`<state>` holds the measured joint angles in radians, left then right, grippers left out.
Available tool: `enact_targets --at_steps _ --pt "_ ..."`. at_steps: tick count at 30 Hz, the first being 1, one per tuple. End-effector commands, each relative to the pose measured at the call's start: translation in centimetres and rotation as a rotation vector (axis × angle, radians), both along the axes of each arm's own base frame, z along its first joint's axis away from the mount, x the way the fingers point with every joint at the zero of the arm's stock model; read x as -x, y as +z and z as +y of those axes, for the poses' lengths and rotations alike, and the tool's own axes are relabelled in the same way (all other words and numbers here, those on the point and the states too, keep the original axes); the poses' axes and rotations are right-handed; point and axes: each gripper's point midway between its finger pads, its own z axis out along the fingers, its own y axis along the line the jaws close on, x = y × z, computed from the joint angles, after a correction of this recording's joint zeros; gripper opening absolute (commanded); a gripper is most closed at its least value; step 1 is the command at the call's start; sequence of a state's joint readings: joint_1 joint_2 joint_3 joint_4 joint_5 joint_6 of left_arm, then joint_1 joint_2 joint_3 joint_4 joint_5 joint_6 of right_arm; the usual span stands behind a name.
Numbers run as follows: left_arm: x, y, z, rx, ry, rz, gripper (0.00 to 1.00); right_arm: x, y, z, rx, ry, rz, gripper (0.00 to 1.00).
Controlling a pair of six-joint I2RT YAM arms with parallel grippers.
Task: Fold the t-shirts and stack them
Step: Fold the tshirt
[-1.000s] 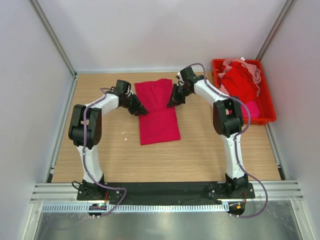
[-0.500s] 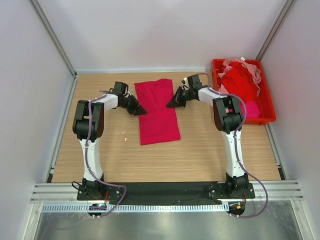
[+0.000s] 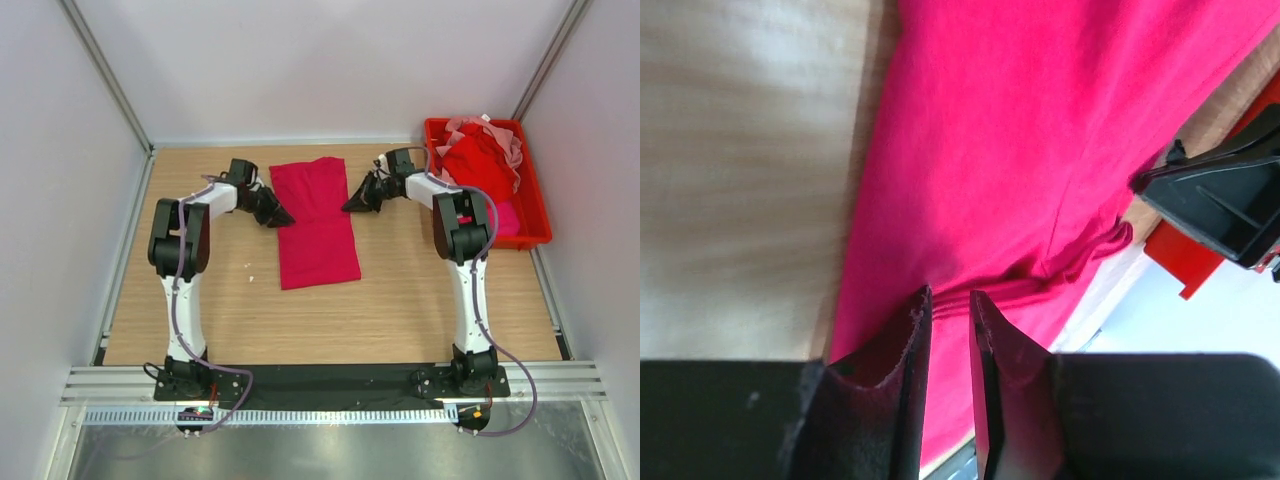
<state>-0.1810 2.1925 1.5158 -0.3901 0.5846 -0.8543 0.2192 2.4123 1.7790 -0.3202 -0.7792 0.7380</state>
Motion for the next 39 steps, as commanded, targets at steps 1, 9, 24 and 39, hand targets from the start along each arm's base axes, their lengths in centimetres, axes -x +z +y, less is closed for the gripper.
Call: enact_targets --at_steps 1,9,24,39 --pt "0.0 5.2 0.3 0.004 -0.016 -0.087 0.23 0.5 6.3 0.1 -0.009 0.025 -0.103 0.01" --pt "1.9 8.0 0.5 0.019 -0.018 -0.104 0.23 4.4 7.4 2.1 -0.064 0.082 -0.111 0.01" --pt "3.2 0.0 1.5 -0.092 -0.028 0.032 0.21 4.1 -2.2 -1.0 0.048 0.04 0.005 0.01" --pt "11.3 7.6 -1.0 -0.173 -0.109 -0.082 0.28 16.0 6.6 2.4 0.052 0.312 -0.07 0.04"
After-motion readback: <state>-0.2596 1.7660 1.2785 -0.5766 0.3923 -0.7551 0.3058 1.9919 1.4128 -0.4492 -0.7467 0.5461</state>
